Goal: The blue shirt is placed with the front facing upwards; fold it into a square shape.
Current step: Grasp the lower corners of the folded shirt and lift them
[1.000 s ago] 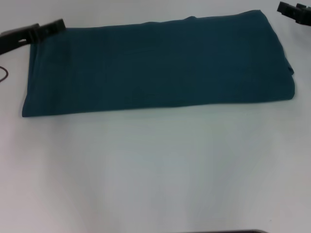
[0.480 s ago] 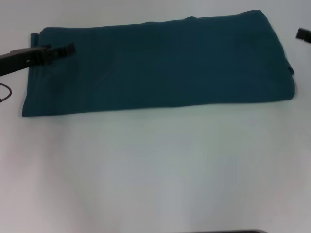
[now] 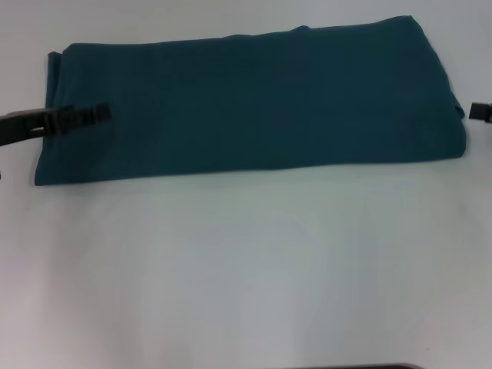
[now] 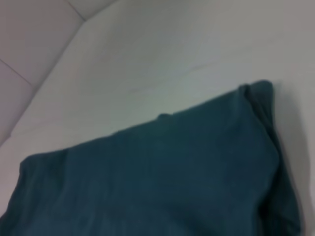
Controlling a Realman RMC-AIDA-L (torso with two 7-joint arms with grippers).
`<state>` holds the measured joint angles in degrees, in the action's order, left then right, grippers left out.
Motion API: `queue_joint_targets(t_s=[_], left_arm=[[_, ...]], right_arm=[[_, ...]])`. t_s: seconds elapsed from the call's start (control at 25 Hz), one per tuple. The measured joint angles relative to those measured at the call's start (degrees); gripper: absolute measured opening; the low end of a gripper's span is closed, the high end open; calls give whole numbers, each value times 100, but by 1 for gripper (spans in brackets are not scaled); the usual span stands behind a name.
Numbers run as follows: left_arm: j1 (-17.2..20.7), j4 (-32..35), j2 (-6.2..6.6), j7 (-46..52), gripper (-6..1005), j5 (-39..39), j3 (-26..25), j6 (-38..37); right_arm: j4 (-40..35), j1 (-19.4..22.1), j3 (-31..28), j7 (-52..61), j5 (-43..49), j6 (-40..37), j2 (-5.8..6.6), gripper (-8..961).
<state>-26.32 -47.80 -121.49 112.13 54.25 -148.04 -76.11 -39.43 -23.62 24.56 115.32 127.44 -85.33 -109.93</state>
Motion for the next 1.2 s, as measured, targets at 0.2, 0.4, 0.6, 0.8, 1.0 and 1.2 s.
queue_joint_targets(t_s=[0.2,0.4,0.6,0.8,1.0,1.2], left_arm=[[93,-10,6,1,858,-19,-6,-17],[116,-10,29,2,858,-22,-7,-21],[119,-33,35,2,858,-22,-4,-25],[119,-74,43,2,858,-22,-28,-15],[108,-73,53,2,859,-20,-32,8],[101,-73,56,6,859,-21,-17,9]], right_arm=[[6,-59,0,278,412,76,-34,601],[6,-115,-2,349,557,279,-110,599],[32,-212,-4,342,564,617,-263,598],[313,-337,56,298,573,885,-304,596],[447,-393,252,300,573,1054,-301,585],[450,-408,276,321,572,1049,-284,574]])
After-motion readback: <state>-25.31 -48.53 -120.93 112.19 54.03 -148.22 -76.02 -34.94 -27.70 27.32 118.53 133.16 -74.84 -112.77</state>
